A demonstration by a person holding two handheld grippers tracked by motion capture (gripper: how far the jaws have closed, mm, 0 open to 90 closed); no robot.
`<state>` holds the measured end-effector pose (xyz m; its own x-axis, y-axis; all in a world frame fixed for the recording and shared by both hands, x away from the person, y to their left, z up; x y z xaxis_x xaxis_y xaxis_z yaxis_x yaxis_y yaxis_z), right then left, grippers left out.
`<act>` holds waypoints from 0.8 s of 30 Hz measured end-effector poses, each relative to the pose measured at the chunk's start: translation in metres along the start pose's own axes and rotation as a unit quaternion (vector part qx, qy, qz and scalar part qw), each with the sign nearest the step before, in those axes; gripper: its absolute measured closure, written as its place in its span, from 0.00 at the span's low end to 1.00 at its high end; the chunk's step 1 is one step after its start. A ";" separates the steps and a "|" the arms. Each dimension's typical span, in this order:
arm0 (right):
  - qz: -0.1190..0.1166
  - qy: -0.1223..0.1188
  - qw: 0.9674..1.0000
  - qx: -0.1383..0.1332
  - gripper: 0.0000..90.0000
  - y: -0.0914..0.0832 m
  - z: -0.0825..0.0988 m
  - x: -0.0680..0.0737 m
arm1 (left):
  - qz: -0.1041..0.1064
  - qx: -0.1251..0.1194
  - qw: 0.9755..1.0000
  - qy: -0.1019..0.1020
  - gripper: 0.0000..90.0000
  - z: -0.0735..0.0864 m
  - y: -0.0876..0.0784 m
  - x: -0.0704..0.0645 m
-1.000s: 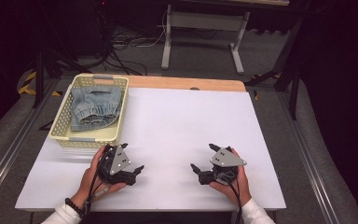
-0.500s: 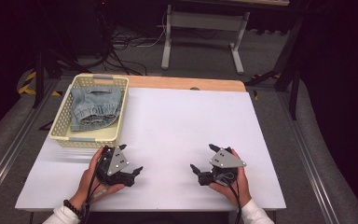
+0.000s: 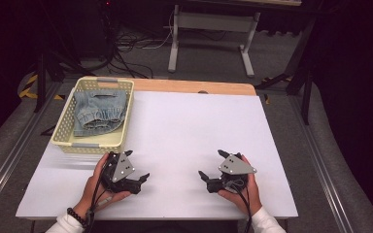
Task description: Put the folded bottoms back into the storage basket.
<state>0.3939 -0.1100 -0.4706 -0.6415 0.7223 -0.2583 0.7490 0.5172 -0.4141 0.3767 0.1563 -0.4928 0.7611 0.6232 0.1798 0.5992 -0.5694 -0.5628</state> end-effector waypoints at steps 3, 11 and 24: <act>0.000 -0.001 1.000 0.002 0.07 0.001 0.001 0.000 | 0.000 -0.001 1.000 0.000 0.10 0.000 -0.001 0.001; 0.000 0.001 1.000 0.003 0.07 0.002 0.002 -0.001 | 0.001 0.000 1.000 -0.001 0.10 0.001 0.001 0.001; 0.003 0.001 1.000 0.004 0.07 0.002 0.002 -0.002 | 0.004 0.003 1.000 -0.001 0.10 0.001 0.002 0.000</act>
<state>0.3965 -0.1116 -0.4727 -0.6369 0.7265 -0.2582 0.7513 0.5097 -0.4192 0.3779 0.1559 -0.4949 0.7646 0.6207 0.1736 0.5921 -0.5701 -0.5696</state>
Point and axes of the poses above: each handheld gripper's, and its own axes: y roughly forward along the jaws, z roughly out of its underside, x roughly to its left, the point moved 8 cm from there along y, roughly forward along the jaws, and after that the axes turned 6 degrees about z, right-handed, at the moved point
